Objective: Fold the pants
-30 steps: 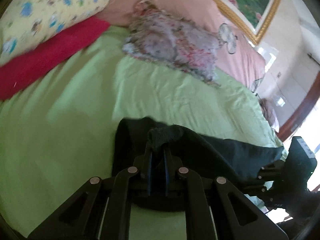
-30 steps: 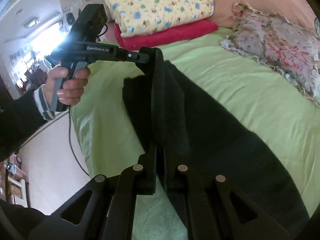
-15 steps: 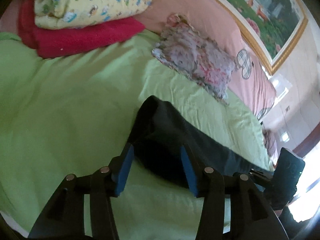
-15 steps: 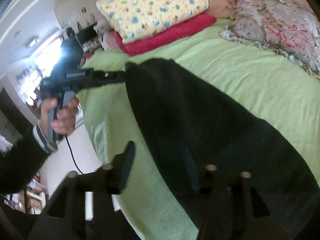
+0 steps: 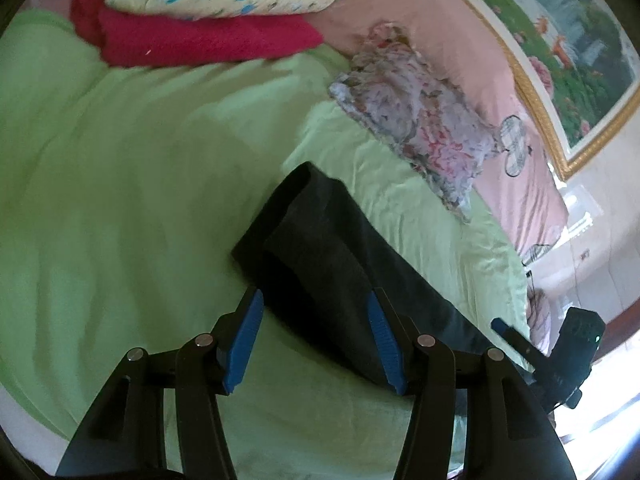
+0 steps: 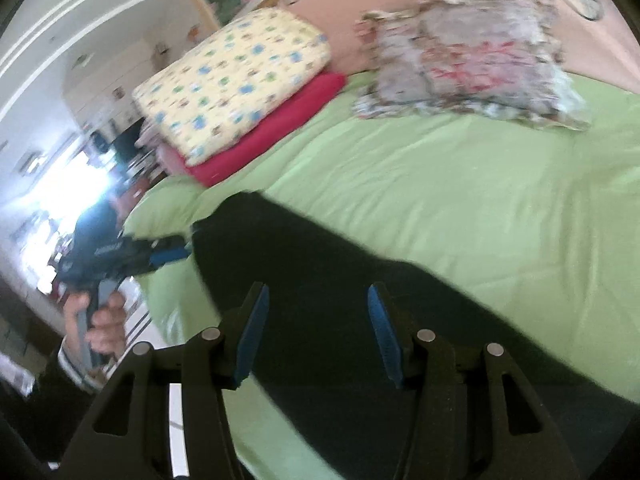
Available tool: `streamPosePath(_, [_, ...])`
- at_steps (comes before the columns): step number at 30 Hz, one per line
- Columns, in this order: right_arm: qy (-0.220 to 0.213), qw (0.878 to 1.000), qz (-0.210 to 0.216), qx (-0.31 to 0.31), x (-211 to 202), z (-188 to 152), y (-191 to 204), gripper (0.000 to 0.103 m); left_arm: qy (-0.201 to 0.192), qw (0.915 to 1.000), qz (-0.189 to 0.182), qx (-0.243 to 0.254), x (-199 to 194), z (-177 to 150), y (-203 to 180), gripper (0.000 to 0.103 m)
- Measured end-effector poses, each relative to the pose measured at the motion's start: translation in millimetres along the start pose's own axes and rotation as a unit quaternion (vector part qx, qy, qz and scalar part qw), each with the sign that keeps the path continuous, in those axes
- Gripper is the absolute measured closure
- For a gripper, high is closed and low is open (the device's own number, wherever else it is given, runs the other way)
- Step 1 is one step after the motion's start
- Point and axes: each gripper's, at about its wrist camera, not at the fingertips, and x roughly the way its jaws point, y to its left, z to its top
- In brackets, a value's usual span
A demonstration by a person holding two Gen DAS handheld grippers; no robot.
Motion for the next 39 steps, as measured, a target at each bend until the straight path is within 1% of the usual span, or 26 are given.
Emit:
streamPosePath(3, [-0.007, 0.999, -0.022, 0.032, -3, 12, -22, 0.05, 0.007, 0.9999, 0.007, -0.011, 5, -4, 0, 0.048])
streamPosePath(6, [-0.002, 0.998, -0.03, 0.055, 1, 24, -38, 0.05, 0.018, 0.9995, 0.019, -0.015, 16, -4, 2, 0.048])
streamPosePath(9, [0.023, 0.997, -0.031, 0.067, 22, 36, -49, 0.05, 0.027, 0.999, 0.025, -0.027, 25, 0, 10, 0.048])
streamPosePath(11, [0.052, 0.995, -0.032, 0.078, 44, 41, -58, 0.05, 0.034, 0.9985, 0.025, -0.035, 32, 2, 16, 0.048])
streamPosePath(15, [0.101, 0.991, -0.029, 0.08, 78, 37, -68, 0.05, 0.043, 0.9979, 0.023, -0.041, 44, 6, 24, 0.048])
streamPosePath(16, [0.119, 0.99, -0.028, 0.074, 87, 34, -68, 0.05, 0.044, 0.9979, 0.024, -0.041, 46, 7, 25, 0.048])
streamPosePath(17, [0.133, 0.988, -0.025, 0.067, 94, 32, -67, 0.052, 0.044, 0.998, 0.024, -0.039, 49, 8, 24, 0.048])
streamPosePath(18, [0.149, 0.987, -0.022, 0.058, 100, 27, -66, 0.057, 0.044, 0.9981, 0.025, -0.034, 52, 9, 23, 0.048])
streamPosePath(19, [0.156, 0.987, -0.022, 0.044, 102, 24, -64, 0.06, 0.043, 0.9983, 0.027, -0.031, 55, 10, 22, 0.048])
streamPosePath(20, [0.155, 0.987, -0.023, 0.032, 100, 23, -62, 0.064, 0.041, 0.9985, 0.028, -0.025, 59, 11, 20, 0.047])
streamPosePath(22, [0.16, 0.987, -0.019, 0.027, 96, 22, -62, 0.082, 0.034, 0.9988, 0.031, -0.015, 66, 15, 16, 0.049])
streamPosePath(23, [0.158, 0.987, -0.016, 0.025, 92, 24, -61, 0.085, 0.029, 0.999, 0.033, -0.008, 67, 17, 14, 0.052])
streamPosePath(24, [0.155, 0.987, -0.022, 0.015, 89, 26, -59, 0.087, 0.02, 0.9989, 0.042, 0.004, 68, 19, 9, 0.075])
streamPosePath(25, [0.152, 0.988, -0.03, 0.005, 87, 27, -56, 0.088, 0.018, 0.9989, 0.042, 0.012, 68, 20, 7, 0.08])
streamPosePath(26, [0.148, 0.988, -0.041, -0.007, 85, 29, -51, 0.088, 0.008, 0.9992, 0.035, 0.017, 64, 22, 2, 0.083])
streamPosePath(28, [0.137, 0.988, -0.067, -0.034, 82, 33, -43, 0.088, -0.029, 0.9985, 0.025, 0.038, 43, 22, -10, 0.084])
streamPosePath(30, [0.12, 0.987, -0.09, -0.053, 78, 39, -36, 0.089, -0.06, 0.996, 0.024, 0.062, 22, 19, -22, 0.084])
streamPosePath(31, [0.114, 0.987, -0.099, -0.058, 78, 42, -33, 0.09, -0.073, 0.9943, 0.025, 0.073, 12, 17, -27, 0.084])
streamPosePath(32, [0.105, 0.986, -0.11, -0.066, 78, 44, -31, 0.091, -0.078, 0.9933, 0.027, 0.08, 7, 15, -29, 0.084])
streamPosePath(33, [0.097, 0.986, -0.118, -0.072, 79, 46, -28, 0.091, -0.079, 0.9924, 0.032, 0.089, 5, 13, -30, 0.084])
streamPosePath(35, [0.084, 0.986, -0.124, -0.075, 85, 47, -24, 0.092, -0.07, 0.9902, 0.062, 0.103, 13, 11, -26, 0.084])
streamPosePath(37, [0.086, 0.985, -0.13, -0.077, 99, 45, -20, 0.092, -0.048, 0.9914, 0.073, 0.097, 26, 11, -11, 0.084])
streamPosePath(39, [0.098, 0.983, -0.136, -0.078, 113, 40, -20, 0.091, -0.017, 0.9929, 0.084, 0.083, 38, 11, 4, 0.079])
